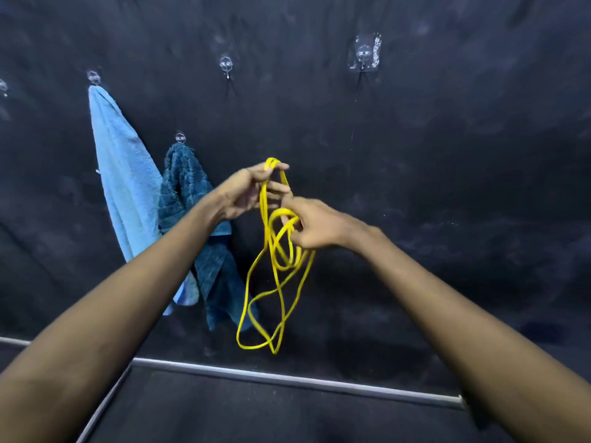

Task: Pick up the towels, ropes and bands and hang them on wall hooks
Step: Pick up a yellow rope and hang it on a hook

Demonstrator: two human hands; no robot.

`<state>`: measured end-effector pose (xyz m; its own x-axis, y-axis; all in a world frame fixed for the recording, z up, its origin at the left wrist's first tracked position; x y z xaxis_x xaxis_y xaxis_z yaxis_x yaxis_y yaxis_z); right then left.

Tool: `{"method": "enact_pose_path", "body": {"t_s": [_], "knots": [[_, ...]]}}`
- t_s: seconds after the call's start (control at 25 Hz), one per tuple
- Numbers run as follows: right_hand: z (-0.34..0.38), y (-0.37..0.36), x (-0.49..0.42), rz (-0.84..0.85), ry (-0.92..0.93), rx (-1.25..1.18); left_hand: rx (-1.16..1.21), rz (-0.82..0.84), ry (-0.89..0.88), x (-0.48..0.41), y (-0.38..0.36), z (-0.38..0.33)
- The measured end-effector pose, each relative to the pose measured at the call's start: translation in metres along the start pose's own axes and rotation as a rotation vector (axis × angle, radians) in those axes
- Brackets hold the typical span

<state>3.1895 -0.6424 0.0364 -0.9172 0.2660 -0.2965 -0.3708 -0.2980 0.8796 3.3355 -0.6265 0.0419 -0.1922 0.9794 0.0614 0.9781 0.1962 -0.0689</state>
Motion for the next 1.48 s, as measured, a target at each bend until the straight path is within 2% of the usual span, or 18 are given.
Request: {"method": "enact_pose_path", "body": {"t_s": [0.08,0.16,0.36,0.4,0.48,0.52,0.6,0.68,0.76,0.8,0.88,0.96,1.12,1.28,1.36,1.48], "knots": [[0.005,0.03,-0.022,-0.089,-0.002,-0.104,0.123,0.094,-0.004,0.004,-0.021,0.002],[-0.002,0.057,-0.034,-0.157,-0.05,-0.161,0.198,0.12,0.002,0.006,-0.03,-0.002],[-0.045,0.095,-0.037,-0.404,-0.185,-0.25,0.02,0.195,-0.028,0.015,-0.052,-0.028],[-0.054,0.091,-0.036,-0.4,-0.211,-0.234,0.001,0.204,-0.064,0.018,-0.055,-0.036],[-0.067,0.068,-0.03,-0.279,-0.218,-0.282,0.01,0.242,-0.124,0.023,-0.06,-0.053],[-0.068,0.053,-0.024,-0.207,-0.22,-0.448,0.042,0.271,-0.124,0.025,-0.062,-0.06],[-0.064,0.025,-0.006,-0.134,-0.28,-0.996,0.112,0.326,-0.101,0.027,-0.065,-0.071],[-0.059,0.017,0.008,-0.071,-0.305,-1.489,0.113,0.305,-0.106,0.025,-0.059,-0.075],[-0.059,0.027,0.02,0.055,-0.317,-1.613,0.031,0.197,-0.156,0.018,-0.04,-0.072],[-0.062,0.035,0.026,0.119,-0.323,-1.556,-0.047,0.119,-0.187,0.013,-0.026,-0.068],[-0.078,0.05,0.036,0.174,-0.381,-1.296,-0.211,-0.007,-0.205,0.007,-0.003,-0.059],[-0.098,0.068,0.039,0.106,-0.453,-1.032,-0.293,-0.073,-0.207,-0.001,0.007,-0.049],[-0.113,0.142,0.009,-0.361,-0.336,-0.857,-0.339,-0.235,-0.404,-0.027,-0.01,-0.078],[-0.11,0.23,-0.021,-0.825,-0.243,-0.306,-0.453,-0.439,-0.679,-0.061,-0.033,-0.149],[-0.11,0.253,-0.027,-0.969,-0.232,-0.192,-0.537,-0.55,-0.779,-0.072,-0.048,-0.174],[-0.123,0.259,-0.032,-1.042,-0.235,-0.118,-0.543,-0.719,-0.852,-0.083,-0.058,-0.188]]}}
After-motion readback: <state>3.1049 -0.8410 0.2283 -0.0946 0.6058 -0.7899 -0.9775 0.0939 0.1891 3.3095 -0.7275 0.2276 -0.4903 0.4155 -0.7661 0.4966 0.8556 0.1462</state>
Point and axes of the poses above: each hand's wrist, its own x-axis away from the middle knuckle, its own y-axis out of the back of the hand, z = x × y, the point moved 6 cm from there along -x, towards the middle knuckle, and after that the axes turned 1 degree about -z, right-handed, at the moved point
